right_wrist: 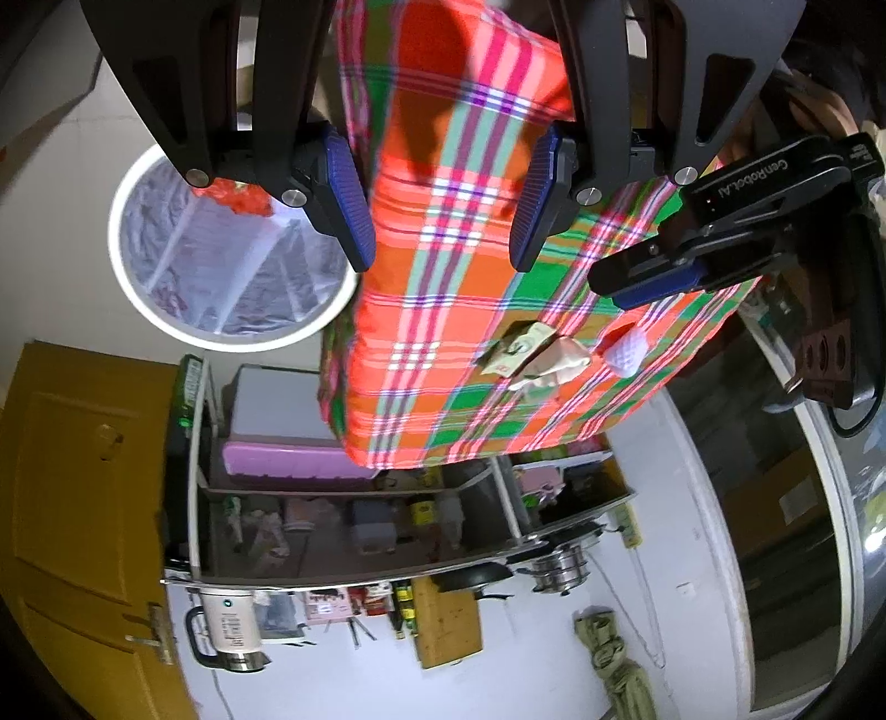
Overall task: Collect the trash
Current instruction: 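Move both open grippers back toward the remaining trash on the table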
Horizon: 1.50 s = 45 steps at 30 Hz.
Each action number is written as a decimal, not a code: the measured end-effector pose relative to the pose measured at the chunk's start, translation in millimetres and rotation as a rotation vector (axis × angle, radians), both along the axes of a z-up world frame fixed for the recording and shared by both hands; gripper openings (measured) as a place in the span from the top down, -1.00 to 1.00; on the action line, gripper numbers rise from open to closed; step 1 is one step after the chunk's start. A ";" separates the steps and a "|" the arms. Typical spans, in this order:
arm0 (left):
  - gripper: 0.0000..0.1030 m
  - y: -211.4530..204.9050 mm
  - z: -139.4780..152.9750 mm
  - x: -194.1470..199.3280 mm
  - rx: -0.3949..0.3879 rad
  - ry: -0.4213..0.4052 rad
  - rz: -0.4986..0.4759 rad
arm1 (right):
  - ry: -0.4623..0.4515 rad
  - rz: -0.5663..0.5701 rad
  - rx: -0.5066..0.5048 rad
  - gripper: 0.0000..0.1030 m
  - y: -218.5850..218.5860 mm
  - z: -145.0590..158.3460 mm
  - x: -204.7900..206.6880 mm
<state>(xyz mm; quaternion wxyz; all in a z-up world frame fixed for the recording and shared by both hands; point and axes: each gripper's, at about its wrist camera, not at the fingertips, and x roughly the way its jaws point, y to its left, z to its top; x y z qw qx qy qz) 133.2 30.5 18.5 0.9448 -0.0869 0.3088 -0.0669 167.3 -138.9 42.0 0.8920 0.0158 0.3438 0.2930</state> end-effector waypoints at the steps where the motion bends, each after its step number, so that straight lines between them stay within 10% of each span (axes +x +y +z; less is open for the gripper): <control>1: 0.36 4.1 -1.8 -0.9 0.002 0.006 0.012 | 0.002 0.008 -0.003 0.00 3.6 -1.3 0.3; 45: -0.12 195.4 -35.9 48.2 -0.088 0.085 0.427 | 0.250 0.092 -0.020 0.01 144.3 -71.0 119.5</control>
